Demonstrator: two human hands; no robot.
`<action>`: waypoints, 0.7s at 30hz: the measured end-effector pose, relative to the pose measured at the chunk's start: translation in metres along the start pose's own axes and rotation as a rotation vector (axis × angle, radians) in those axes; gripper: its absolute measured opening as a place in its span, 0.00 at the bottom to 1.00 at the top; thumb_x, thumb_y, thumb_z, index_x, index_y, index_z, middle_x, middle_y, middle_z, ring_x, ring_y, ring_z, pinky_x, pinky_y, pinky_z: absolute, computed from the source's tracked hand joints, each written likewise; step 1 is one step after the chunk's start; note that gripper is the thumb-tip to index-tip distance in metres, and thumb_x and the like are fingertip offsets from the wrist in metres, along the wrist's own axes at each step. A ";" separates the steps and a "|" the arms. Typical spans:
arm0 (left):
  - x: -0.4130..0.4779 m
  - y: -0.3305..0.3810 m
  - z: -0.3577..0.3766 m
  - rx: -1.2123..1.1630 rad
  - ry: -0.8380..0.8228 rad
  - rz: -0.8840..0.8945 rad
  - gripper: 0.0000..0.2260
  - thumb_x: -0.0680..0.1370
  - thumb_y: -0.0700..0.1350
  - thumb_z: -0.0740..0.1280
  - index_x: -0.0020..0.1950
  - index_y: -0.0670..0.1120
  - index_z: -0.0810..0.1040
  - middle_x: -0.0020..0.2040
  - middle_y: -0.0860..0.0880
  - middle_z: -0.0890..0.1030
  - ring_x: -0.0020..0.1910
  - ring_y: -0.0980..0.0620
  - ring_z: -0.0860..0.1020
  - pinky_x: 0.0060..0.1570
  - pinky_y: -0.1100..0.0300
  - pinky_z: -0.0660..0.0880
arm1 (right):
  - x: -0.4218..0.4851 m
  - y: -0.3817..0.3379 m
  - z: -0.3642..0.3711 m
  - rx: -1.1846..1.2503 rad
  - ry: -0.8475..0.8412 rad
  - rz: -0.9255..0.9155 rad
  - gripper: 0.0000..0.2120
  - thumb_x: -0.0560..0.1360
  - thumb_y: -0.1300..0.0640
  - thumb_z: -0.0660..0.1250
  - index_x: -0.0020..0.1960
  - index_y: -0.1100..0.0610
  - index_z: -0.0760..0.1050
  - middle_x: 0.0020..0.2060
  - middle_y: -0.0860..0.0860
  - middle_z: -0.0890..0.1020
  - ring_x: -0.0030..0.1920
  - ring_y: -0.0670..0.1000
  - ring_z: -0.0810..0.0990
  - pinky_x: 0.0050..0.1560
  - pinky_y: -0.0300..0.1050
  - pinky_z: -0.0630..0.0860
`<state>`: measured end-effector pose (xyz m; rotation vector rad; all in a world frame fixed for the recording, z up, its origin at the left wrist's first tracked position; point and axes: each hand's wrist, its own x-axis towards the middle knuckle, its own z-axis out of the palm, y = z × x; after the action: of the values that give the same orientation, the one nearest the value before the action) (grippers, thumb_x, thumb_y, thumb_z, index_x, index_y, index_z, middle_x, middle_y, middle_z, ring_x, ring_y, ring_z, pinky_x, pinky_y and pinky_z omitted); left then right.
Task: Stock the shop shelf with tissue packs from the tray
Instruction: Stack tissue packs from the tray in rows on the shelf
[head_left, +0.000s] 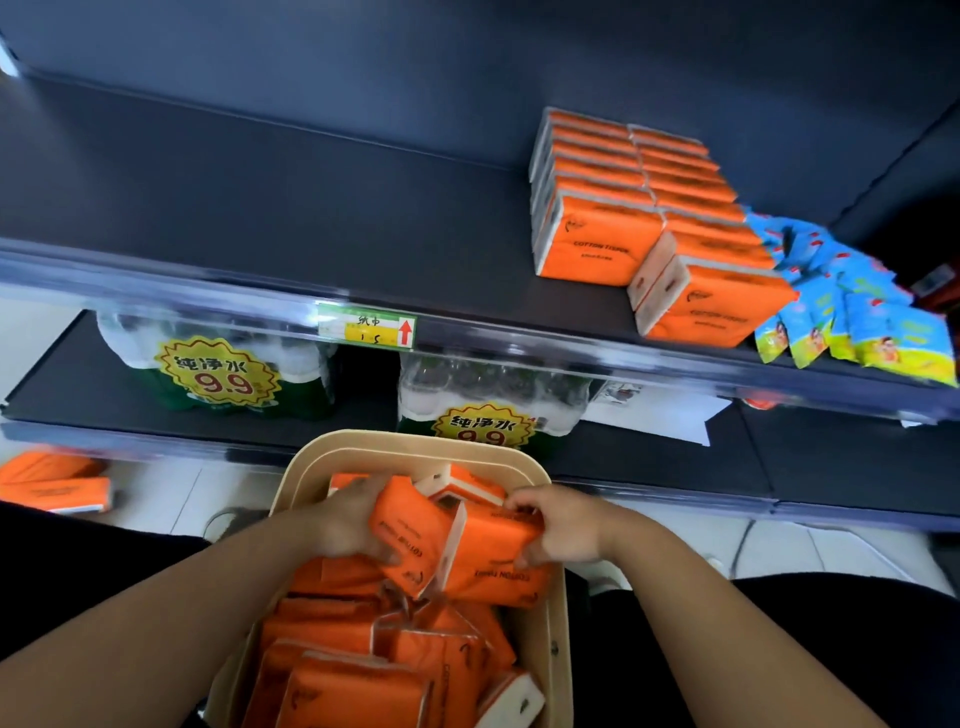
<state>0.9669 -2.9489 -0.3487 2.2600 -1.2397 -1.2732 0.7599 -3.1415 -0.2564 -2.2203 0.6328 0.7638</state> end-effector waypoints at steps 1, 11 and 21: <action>0.000 0.000 0.003 0.000 -0.004 -0.002 0.54 0.60 0.55 0.80 0.77 0.54 0.49 0.70 0.49 0.65 0.67 0.49 0.69 0.67 0.57 0.67 | -0.003 0.000 0.002 -0.012 -0.001 0.015 0.26 0.69 0.54 0.75 0.64 0.45 0.71 0.59 0.49 0.75 0.55 0.50 0.75 0.55 0.44 0.73; -0.028 0.051 -0.025 -0.087 0.114 0.135 0.25 0.71 0.48 0.74 0.60 0.53 0.63 0.46 0.54 0.81 0.44 0.62 0.79 0.44 0.67 0.75 | -0.025 -0.010 -0.014 0.025 -0.012 0.012 0.27 0.69 0.57 0.75 0.64 0.45 0.71 0.59 0.48 0.74 0.58 0.52 0.74 0.57 0.46 0.73; -0.080 0.162 -0.105 -0.175 0.402 0.429 0.17 0.70 0.45 0.70 0.51 0.54 0.64 0.39 0.52 0.78 0.36 0.59 0.75 0.40 0.53 0.75 | -0.081 -0.056 -0.093 -0.059 0.385 -0.304 0.21 0.69 0.56 0.76 0.59 0.47 0.74 0.53 0.46 0.71 0.54 0.47 0.73 0.56 0.39 0.71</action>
<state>0.9414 -3.0014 -0.1482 1.8671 -1.3019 -0.7004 0.7686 -3.1570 -0.1227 -2.4655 0.4364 0.2039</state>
